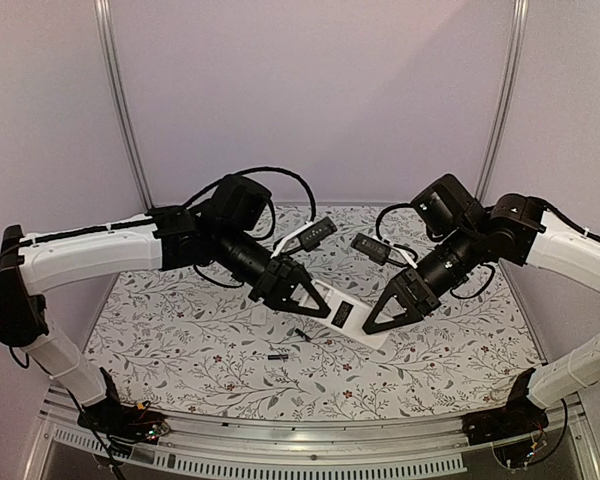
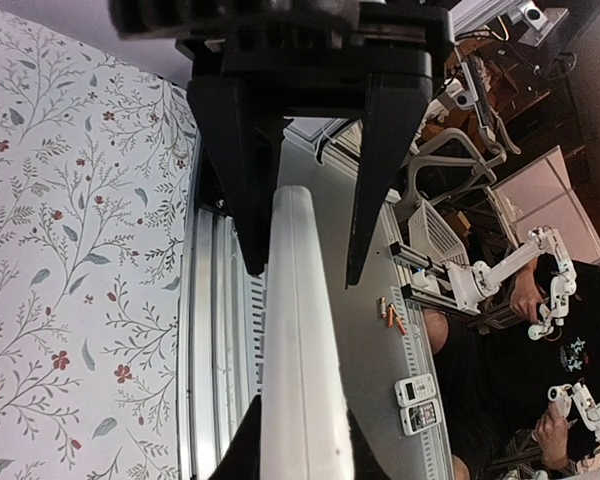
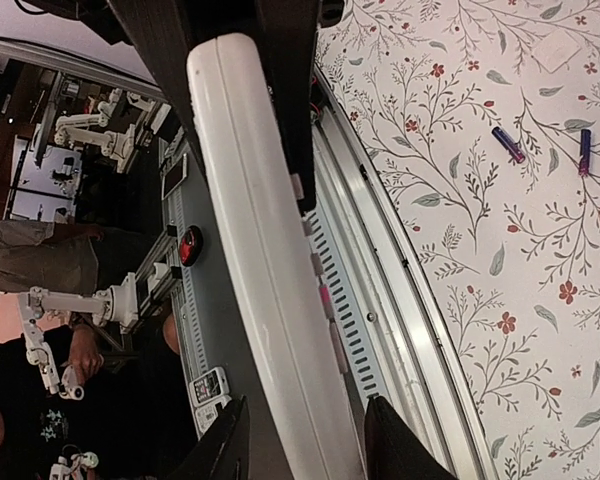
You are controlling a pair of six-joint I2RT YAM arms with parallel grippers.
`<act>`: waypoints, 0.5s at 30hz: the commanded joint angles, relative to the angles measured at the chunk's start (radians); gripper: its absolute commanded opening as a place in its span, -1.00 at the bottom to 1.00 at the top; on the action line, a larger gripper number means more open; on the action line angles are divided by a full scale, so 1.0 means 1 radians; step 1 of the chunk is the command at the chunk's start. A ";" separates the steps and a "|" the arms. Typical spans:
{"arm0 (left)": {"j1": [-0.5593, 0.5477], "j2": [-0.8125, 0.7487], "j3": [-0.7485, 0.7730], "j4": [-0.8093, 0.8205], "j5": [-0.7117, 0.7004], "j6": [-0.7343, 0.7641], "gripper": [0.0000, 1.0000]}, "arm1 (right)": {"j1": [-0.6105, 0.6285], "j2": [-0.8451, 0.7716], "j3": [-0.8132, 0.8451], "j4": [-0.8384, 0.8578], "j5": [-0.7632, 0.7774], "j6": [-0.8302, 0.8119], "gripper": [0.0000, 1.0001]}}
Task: Load the batteries into the remote control
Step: Pass from the left arm to the right
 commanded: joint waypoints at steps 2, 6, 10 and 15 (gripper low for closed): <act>-0.011 0.026 0.026 0.030 -0.004 -0.019 -1.00 | 0.025 0.015 0.011 0.077 -0.068 0.007 -0.26; -0.012 0.036 0.030 0.030 -0.002 -0.023 -1.00 | 0.028 0.019 0.000 0.100 -0.090 0.021 -0.35; -0.011 0.042 0.032 0.029 -0.001 -0.022 -1.00 | 0.031 0.023 -0.004 0.103 -0.101 0.025 -0.49; -0.009 0.043 0.035 0.023 -0.010 -0.018 -1.00 | 0.032 0.025 -0.005 0.105 -0.116 0.026 -0.83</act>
